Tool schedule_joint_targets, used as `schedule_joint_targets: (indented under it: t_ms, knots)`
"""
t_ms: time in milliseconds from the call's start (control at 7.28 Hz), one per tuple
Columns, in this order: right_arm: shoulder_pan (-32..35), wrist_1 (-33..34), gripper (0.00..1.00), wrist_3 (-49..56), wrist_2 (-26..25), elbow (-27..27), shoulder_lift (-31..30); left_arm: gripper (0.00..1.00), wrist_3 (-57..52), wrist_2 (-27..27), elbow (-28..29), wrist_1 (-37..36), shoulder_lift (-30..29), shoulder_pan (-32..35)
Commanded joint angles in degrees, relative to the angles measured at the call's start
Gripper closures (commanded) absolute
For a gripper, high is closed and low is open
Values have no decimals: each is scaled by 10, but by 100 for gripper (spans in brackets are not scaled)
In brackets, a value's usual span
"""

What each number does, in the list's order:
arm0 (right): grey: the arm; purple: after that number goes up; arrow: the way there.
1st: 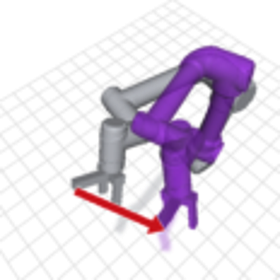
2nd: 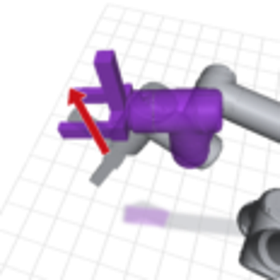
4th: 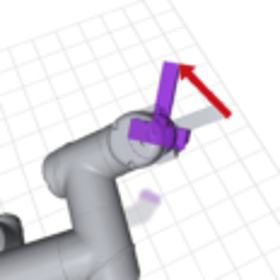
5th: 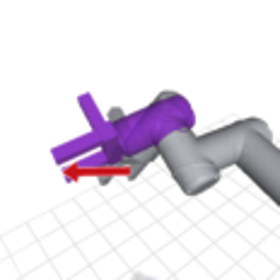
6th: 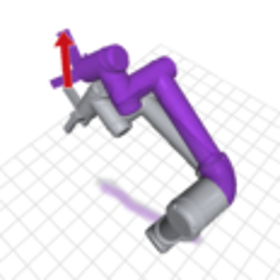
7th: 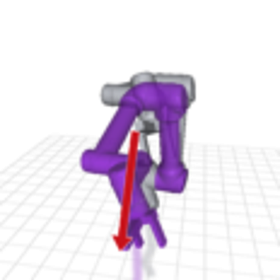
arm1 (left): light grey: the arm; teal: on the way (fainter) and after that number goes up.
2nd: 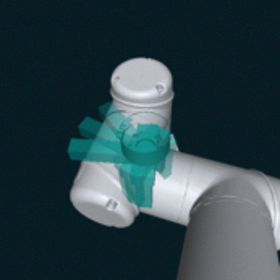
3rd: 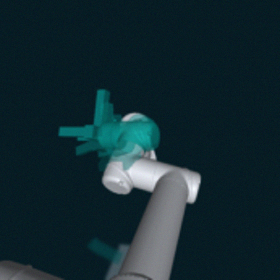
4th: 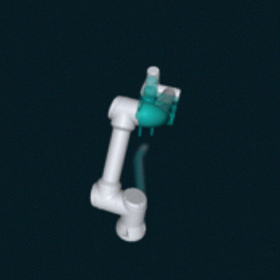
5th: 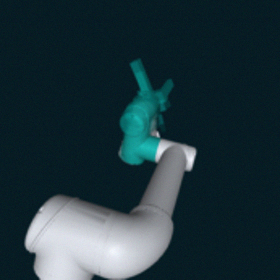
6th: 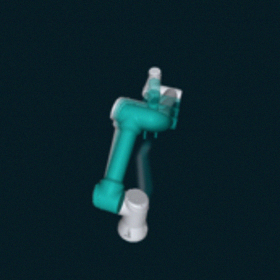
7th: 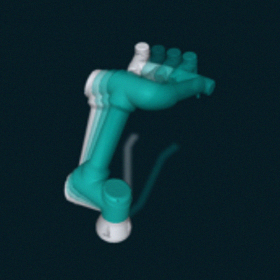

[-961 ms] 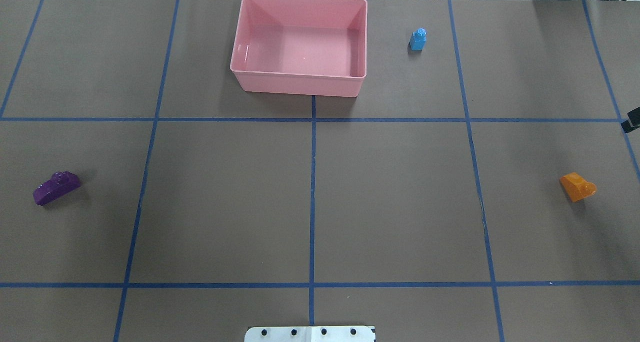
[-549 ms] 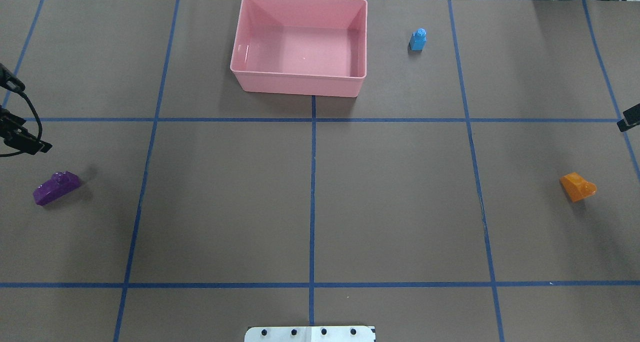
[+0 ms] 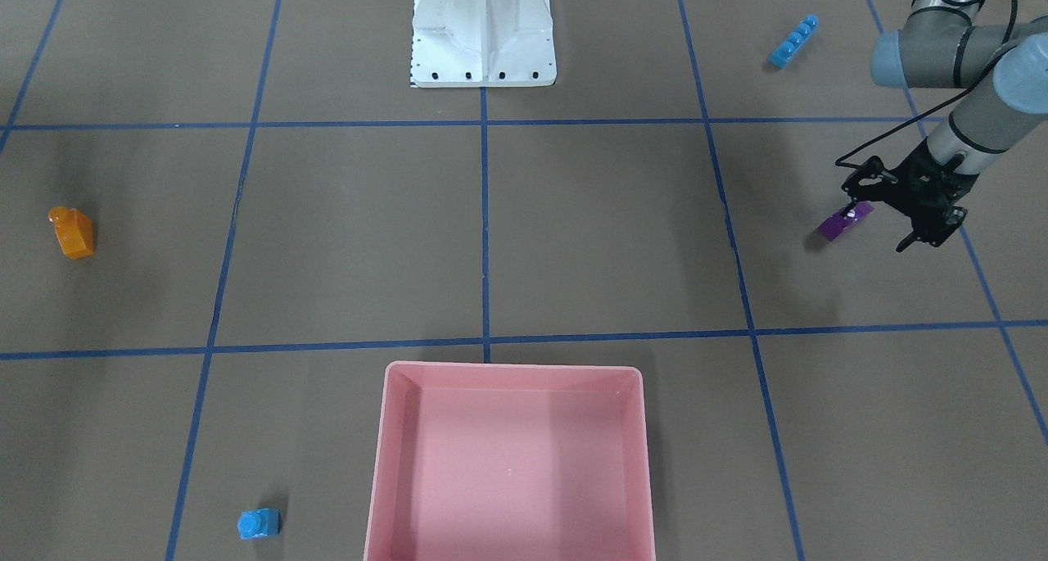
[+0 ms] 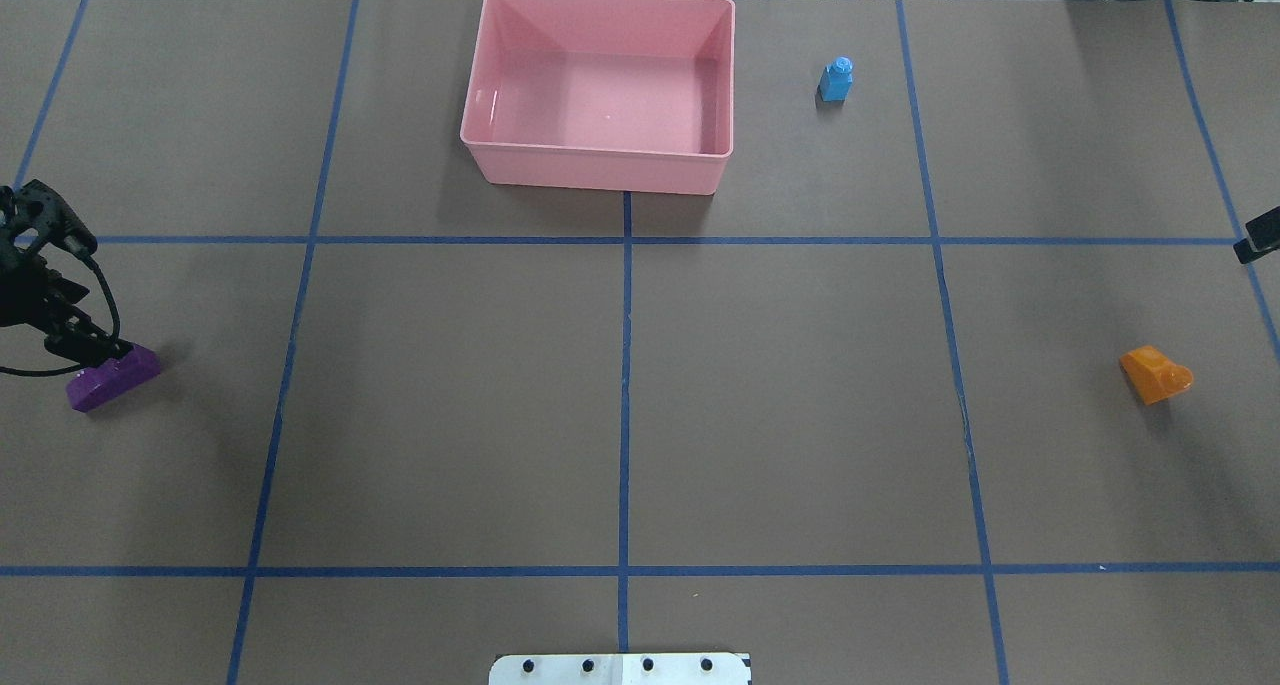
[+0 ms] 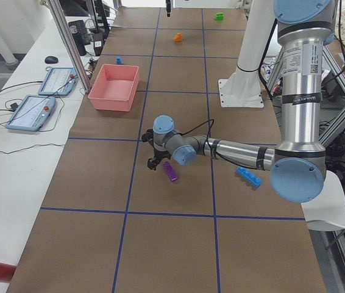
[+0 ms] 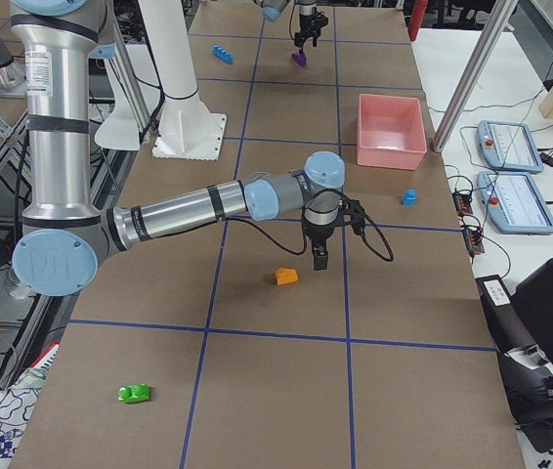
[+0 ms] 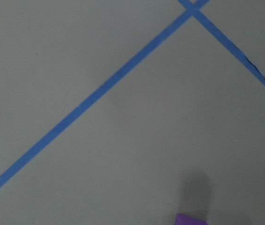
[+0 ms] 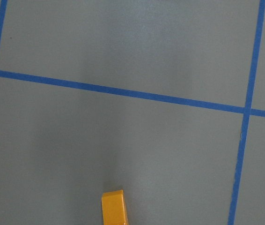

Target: Put all blocks into box

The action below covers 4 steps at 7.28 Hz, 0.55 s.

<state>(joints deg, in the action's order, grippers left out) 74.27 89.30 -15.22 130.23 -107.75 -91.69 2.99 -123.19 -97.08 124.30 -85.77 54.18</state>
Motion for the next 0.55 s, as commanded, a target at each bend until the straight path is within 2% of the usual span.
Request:
schedule_joint_targets:
  t_ms: [0,137,275,412]
  knots:
    - [1,0,0,-1,-1,0,-1,0,1,1,0,16,18,-21]
    - [0,0,0,-1,-1,0,-1,1,2,1,1,15,18,-22]
    - [1,0,0,-1,-1,0,-1,15,2,1,1,15,18,-23]
    - [0,0,0,-1,-1,0,-1,37,3,1,2,15,18,-23]
